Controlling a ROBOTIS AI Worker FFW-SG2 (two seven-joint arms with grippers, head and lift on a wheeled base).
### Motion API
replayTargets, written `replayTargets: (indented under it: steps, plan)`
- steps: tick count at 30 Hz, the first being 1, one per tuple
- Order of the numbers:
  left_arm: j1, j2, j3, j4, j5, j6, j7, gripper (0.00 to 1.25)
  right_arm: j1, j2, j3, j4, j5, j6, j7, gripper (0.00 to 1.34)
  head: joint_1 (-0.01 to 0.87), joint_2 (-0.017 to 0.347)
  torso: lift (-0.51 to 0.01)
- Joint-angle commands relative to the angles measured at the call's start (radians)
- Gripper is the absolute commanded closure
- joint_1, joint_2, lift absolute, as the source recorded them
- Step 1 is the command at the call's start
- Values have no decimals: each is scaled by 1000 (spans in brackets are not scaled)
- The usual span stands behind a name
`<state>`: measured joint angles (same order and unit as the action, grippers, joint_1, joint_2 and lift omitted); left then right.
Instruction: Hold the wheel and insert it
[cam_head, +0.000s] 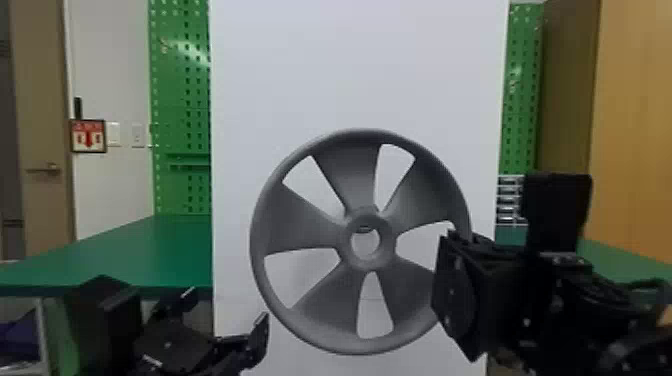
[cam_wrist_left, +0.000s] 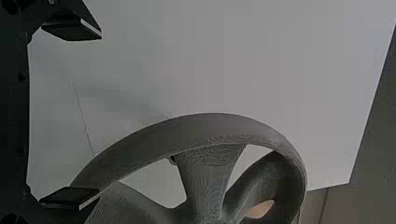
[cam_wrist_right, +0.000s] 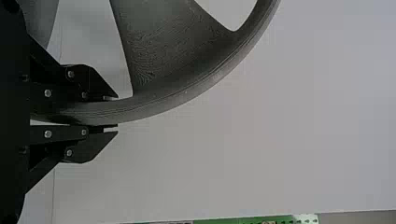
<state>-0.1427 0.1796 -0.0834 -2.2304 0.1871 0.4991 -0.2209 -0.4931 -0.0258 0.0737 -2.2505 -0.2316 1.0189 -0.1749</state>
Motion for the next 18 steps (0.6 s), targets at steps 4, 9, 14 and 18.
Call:
replayTargets:
  steps: [4, 9, 14, 18]
  plan:
    - [0, 1, -2, 0, 0, 1, 2, 101, -21, 3, 6, 3, 5, 0, 0, 1165, 97, 15, -442]
    - [0, 1, -4, 1, 0, -1, 2, 101, -32, 9, 11, 5, 17, 0, 0, 1165, 97, 15, -442]
    - [0, 1, -4, 1, -3, -1, 3, 101, -41, 10, 12, 6, 23, -2, 0, 1165, 97, 15, -442]
    - [0, 1, -7, 3, -2, -1, 3, 101, -47, 12, 12, 8, 31, -5, 0, 1165, 97, 15, -442]
